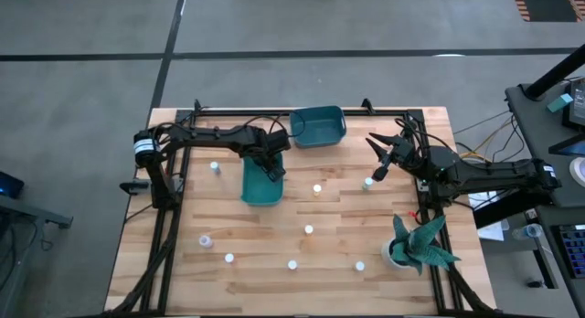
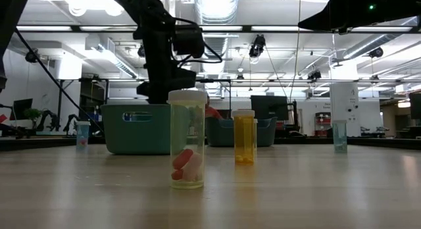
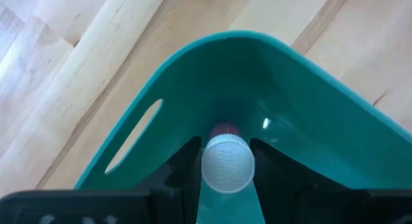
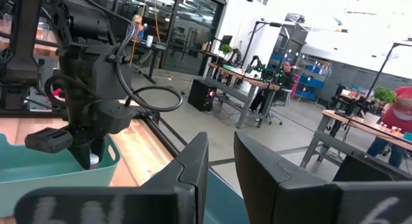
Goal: Pick and place medicine bottles into bin by pill shape (circle, oval)
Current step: Put the top pink capsule pill bottle into the green bin, then put the top yellow tablet pill bottle into the blue bin
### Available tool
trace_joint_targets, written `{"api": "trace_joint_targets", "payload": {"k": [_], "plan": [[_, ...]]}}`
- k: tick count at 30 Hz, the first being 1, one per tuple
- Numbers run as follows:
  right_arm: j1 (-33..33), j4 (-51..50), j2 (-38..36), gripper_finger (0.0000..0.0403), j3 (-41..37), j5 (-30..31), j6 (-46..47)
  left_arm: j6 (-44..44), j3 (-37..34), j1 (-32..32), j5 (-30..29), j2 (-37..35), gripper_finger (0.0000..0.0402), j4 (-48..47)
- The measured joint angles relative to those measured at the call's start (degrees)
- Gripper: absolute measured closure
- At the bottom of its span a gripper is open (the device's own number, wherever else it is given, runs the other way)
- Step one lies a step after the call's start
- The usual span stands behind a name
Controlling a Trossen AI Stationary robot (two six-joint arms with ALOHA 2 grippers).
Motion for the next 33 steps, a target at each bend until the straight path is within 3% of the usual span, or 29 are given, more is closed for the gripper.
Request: {"api": "trace_joint_targets", "payload": {"k": [12,33], "plan": [[0.0,0.0,0.0,0.0337,0.0,0.0,0.0,-0.1,0.3,0.0,0.0,0.0,0.0236,-0.1],[0.0,0.0,0.0,0.0337,0.0,0.0,0.8,4.9,0.7,0.1,-2.1,-8.5,0.0233,0.2]]}}
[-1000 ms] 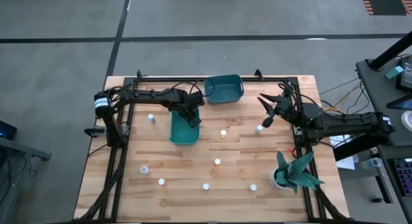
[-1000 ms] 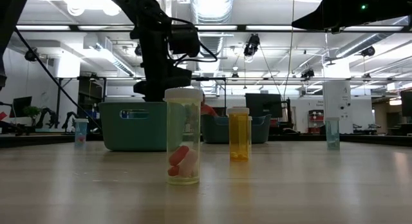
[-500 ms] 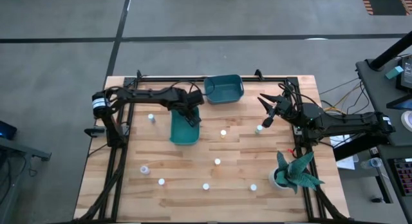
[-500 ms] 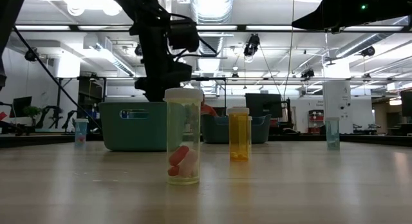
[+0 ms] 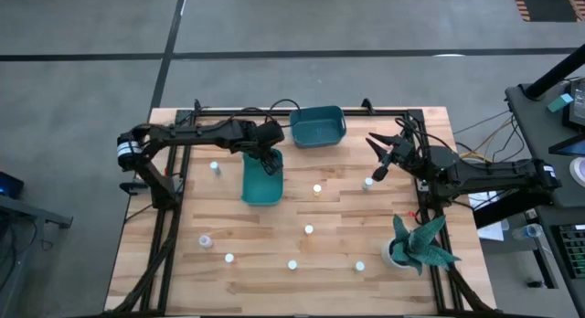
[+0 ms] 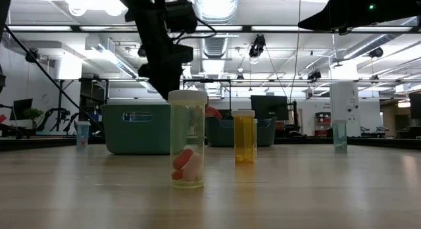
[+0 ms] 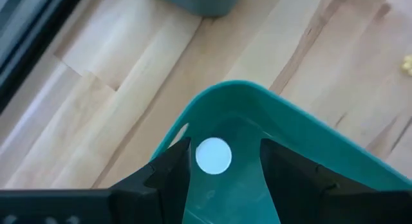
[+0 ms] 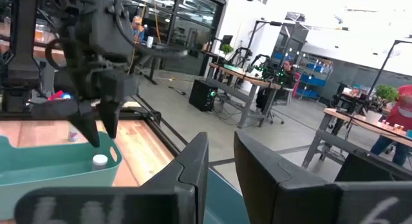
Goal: Pick and place medicine bottles into bin by pill shape (circle, oval)
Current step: Put the top yellow tablet pill bottle into the blue bin
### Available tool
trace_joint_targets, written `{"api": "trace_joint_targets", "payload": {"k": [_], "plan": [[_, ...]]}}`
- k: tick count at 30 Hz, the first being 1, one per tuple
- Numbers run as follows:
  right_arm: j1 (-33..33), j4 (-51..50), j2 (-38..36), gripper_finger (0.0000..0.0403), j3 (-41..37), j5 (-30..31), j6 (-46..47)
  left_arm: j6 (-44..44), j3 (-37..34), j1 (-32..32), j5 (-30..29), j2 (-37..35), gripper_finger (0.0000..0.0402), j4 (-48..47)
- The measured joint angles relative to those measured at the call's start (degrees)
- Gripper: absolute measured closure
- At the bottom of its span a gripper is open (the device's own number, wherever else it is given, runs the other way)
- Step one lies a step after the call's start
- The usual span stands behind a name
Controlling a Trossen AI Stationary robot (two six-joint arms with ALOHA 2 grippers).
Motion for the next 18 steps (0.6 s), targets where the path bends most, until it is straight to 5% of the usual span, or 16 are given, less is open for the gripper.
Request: {"api": "trace_joint_targets", "payload": {"k": [7,18], "plan": [[0.0,0.0,0.1,0.0337,0.0,-0.2,4.8,3.1,-1.2,-3.5,-0.1,-6.9,0.0233,3.4],[0.3,0.8,7.4,0.0337,0.1,-9.3,18.4,16.6,-12.9,-19.2,0.0,-20.3,0.0233,31.0]]}}
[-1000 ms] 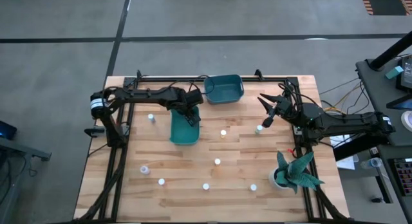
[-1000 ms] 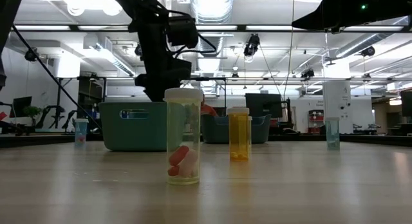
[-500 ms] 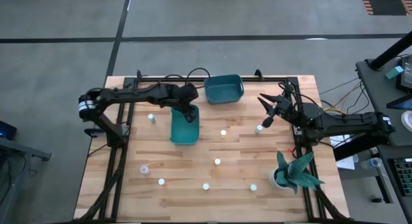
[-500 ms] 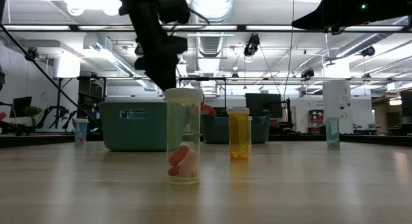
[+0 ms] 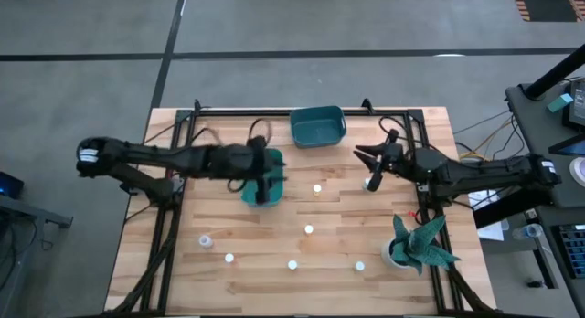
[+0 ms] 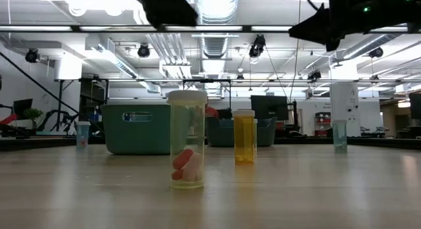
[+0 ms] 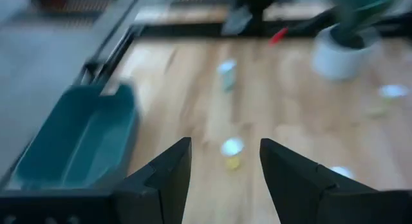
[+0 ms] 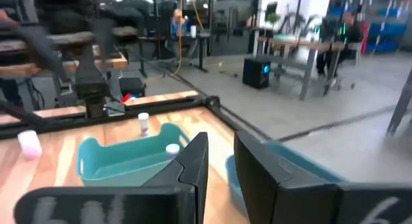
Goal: Pick and place medicine bottles into bin by pill shape (circle, oval)
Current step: Put the top yellow tablet pill bottle into the blue bin
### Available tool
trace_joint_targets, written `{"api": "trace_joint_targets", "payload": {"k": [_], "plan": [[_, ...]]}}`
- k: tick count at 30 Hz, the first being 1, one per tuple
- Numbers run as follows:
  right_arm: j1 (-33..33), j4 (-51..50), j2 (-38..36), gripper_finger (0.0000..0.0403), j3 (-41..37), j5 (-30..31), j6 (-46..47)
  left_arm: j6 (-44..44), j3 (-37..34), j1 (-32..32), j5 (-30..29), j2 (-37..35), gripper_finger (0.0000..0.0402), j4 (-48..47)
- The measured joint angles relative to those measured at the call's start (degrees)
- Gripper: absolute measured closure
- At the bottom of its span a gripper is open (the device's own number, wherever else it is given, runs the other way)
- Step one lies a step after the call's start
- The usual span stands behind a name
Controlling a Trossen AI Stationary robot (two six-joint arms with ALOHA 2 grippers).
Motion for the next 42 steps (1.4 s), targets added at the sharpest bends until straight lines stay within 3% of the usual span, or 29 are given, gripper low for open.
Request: {"api": "trace_joint_targets", "payload": {"k": [6,13,20,28,38,42], "plan": [[1.8,0.0,7.1,0.0337,3.7,-0.1,2.5,5.1,-10.2,-6.5,0.1,-7.5,0.0233,14.9],[6.0,-3.2,16.0,0.0337,12.3,-0.1,2.8,7.6,-21.6,-7.4,-0.1,-16.0,0.0233,27.3],[9.3,-8.0,24.6,0.0337,21.3,0.0,3.6,14.2,-30.2,-7.1,-7.2,-22.5,0.0233,35.9],[9.8,-24.3,32.9,0.0337,34.2,0.1,9.8,19.6,-33.1,-7.1,-10.1,-28.1,0.0233,37.3],[9.8,-55.6,46.3,0.0337,54.4,0.1,12.4,22.0,-36.6,-7.1,-10.4,-31.7,0.0233,39.9],[9.4,-65.7,51.1,0.0337,58.9,-4.3,10.6,21.9,-36.6,-7.1,-10.4,-31.8,0.0233,39.7]]}}
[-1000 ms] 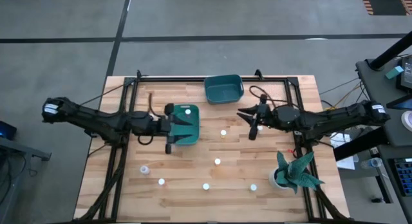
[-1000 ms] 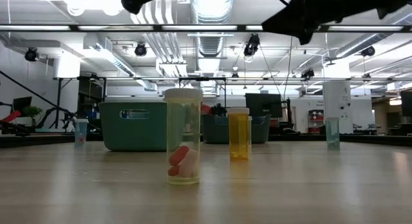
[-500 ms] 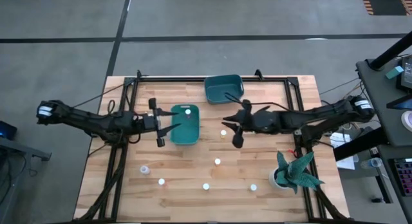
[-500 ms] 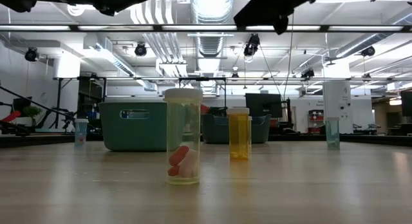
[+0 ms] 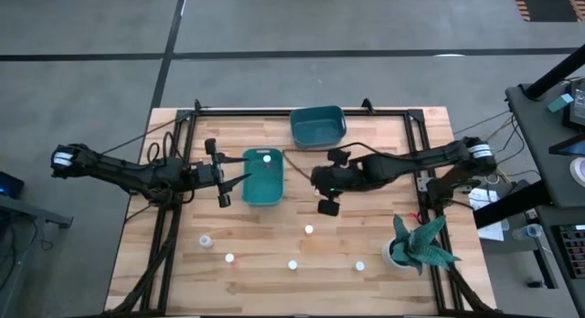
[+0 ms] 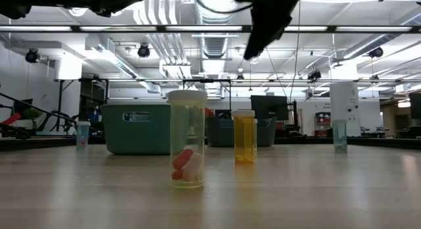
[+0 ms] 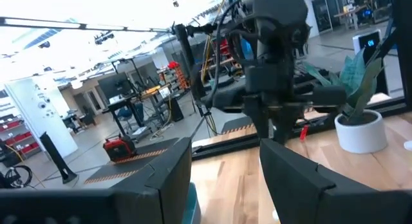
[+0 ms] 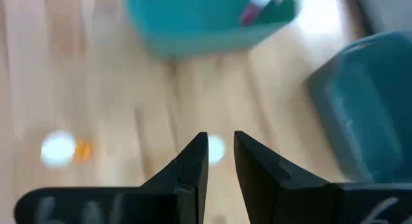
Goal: Pick and place medicine bottles into bin by pill shape (circle, oval)
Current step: Put the top yellow tablet pill bottle into the blue bin
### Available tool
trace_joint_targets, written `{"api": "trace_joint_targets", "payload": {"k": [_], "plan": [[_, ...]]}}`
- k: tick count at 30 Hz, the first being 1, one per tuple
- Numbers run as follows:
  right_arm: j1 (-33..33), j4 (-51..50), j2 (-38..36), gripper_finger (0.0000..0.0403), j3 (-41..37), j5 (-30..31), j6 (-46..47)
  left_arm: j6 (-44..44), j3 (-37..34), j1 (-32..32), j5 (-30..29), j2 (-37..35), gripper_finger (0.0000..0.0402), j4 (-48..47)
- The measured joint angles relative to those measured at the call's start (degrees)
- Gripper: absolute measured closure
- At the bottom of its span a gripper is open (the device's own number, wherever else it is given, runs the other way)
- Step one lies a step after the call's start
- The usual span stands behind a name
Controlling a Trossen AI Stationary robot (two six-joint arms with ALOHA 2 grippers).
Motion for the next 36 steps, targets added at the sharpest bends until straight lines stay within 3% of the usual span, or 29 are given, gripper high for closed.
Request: {"api": "trace_joint_targets", "payload": {"k": [4,11,25,36], "plan": [[-1.4,-1.0,2.8,0.0338,0.2,-7.0,-2.6,0.0,0.0,0.0,0.0,0.5,0.0233,0.1],[-4.6,-1.1,5.7,0.0340,-0.5,-8.5,-3.6,0.5,0.4,0.0,0.0,0.3,0.0233,0.6],[-6.3,5.2,7.1,0.0196,-4.3,-9.0,-7.4,0.3,0.2,0.0,0.0,0.7,0.0233,4.6],[-7.4,7.3,8.6,0.0181,-6.6,-8.7,-7.3,0.3,0.2,0.0,0.0,1.1,0.0233,4.7]]}}
